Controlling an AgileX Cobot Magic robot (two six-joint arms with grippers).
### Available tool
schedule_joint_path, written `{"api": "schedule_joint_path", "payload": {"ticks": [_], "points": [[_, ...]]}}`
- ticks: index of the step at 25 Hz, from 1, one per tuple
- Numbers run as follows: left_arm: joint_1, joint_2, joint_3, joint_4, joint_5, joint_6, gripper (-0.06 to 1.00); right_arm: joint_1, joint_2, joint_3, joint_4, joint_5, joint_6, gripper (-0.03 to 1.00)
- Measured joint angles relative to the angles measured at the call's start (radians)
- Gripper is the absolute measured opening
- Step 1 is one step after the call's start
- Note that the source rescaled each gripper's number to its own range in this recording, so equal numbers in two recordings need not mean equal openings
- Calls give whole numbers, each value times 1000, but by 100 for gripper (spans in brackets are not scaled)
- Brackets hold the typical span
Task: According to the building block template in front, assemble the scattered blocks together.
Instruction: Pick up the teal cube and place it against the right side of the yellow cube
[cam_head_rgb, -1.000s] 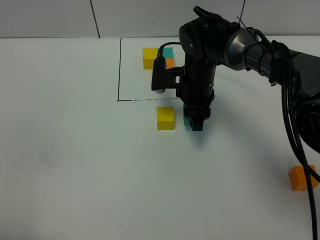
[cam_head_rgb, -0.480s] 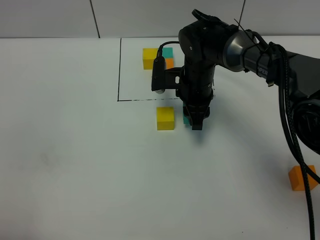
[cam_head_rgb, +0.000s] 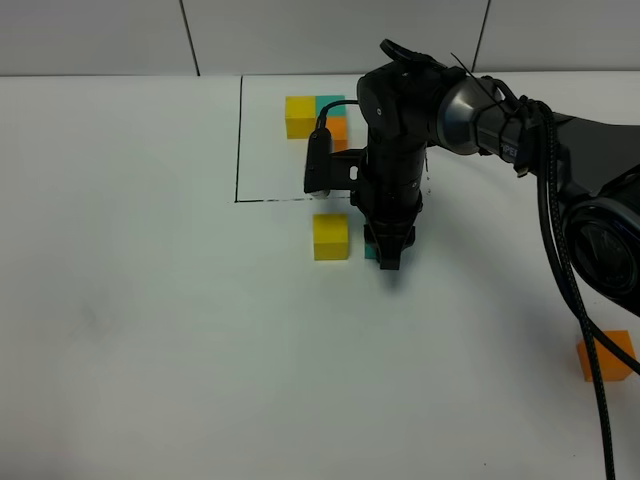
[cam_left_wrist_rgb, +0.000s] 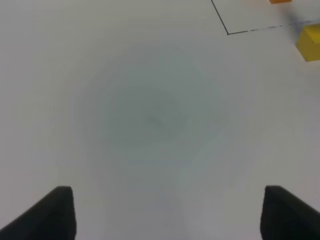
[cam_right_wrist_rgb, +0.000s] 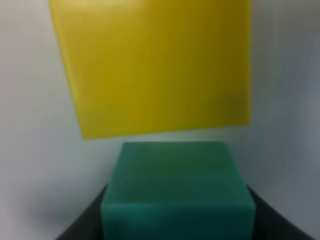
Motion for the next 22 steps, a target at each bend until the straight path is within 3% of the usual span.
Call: {"api": "schedule_joint_path", "payload": {"ticks": [22], "points": [[0,0,0,1,0,0,75,0,9,-7,32,-36,-8,1]]}}
